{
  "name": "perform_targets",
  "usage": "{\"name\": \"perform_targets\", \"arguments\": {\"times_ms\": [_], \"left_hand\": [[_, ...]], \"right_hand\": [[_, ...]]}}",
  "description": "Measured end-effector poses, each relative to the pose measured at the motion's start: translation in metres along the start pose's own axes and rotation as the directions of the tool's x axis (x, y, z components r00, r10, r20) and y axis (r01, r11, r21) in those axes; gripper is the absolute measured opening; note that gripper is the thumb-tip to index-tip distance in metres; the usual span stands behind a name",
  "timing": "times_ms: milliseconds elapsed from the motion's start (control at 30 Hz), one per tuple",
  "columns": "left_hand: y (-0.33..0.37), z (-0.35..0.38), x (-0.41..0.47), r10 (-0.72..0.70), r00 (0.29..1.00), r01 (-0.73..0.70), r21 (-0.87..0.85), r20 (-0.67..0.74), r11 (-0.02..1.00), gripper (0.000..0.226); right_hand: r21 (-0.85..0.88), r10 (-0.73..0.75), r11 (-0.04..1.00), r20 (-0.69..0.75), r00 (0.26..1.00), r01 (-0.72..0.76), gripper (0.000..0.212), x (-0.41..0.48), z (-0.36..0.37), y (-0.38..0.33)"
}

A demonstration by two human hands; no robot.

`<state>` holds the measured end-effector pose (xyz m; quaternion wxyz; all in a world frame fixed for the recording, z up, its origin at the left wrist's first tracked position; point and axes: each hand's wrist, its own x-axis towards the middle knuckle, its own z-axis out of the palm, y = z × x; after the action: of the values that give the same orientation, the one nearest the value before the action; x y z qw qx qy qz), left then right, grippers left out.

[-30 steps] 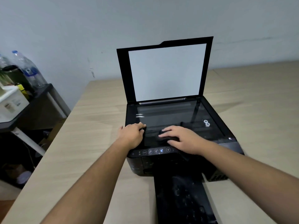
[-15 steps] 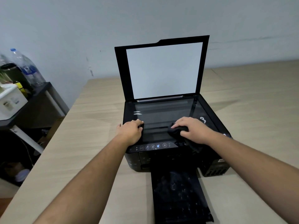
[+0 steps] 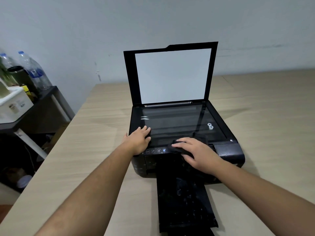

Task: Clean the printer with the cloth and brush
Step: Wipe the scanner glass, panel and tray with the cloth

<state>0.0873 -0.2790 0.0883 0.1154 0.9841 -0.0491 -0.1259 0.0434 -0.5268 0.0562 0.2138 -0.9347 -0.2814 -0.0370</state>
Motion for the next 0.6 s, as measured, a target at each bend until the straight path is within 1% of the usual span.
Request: {"name": "perform_targets", "arguments": {"times_ms": [67,133,267,367,400,433,500,567,600], "left_hand": [[0.002,0.000,-0.004,0.001,1.000,-0.001,0.012,0.017,1.000,0.052],[0.004,-0.001,-0.004,-0.006,1.000,0.005,0.015,0.019,1.000,0.052],[0.004,-0.006,0.000,-0.025,1.000,0.025,-0.011,0.003,1.000,0.050],[0.009,-0.009,0.006,-0.064,0.993,0.067,0.024,-0.098,0.997,0.047],[0.016,-0.008,0.008,-0.057,0.989,0.064,0.046,-0.139,0.997,0.048],[0.023,-0.006,0.010,-0.035,0.984,0.046,0.056,-0.175,0.997,0.049],[0.040,-0.001,0.014,0.040,0.977,-0.030,0.049,-0.209,0.998,0.053],[0.059,0.003,0.019,0.123,0.975,-0.115,0.056,-0.183,0.992,0.057],[0.067,0.005,0.020,0.153,0.977,-0.144,0.066,-0.149,0.987,0.058]], "right_hand": [[-0.035,0.080,0.996,-0.064,0.995,-0.082,0.042,-0.007,-0.005,0.005],[-0.048,0.085,0.995,-0.082,0.993,-0.089,0.040,-0.005,-0.004,-0.001],[-0.044,0.054,0.997,-0.030,0.998,-0.056,0.042,0.003,0.001,-0.016],[0.016,0.083,0.996,0.074,0.994,-0.084,0.039,0.008,-0.017,-0.018],[0.047,0.098,0.994,0.086,0.991,-0.102,0.037,0.007,-0.029,-0.016],[0.092,0.121,0.988,0.061,0.991,-0.126,0.035,0.005,-0.042,-0.015],[0.185,0.193,0.967,-0.097,0.976,-0.173,0.032,-0.004,-0.070,-0.007],[0.221,0.252,0.956,-0.288,0.924,-0.192,0.033,-0.020,-0.093,0.007],[0.189,0.260,0.961,-0.364,0.894,-0.203,0.033,-0.028,-0.099,0.014]]}}
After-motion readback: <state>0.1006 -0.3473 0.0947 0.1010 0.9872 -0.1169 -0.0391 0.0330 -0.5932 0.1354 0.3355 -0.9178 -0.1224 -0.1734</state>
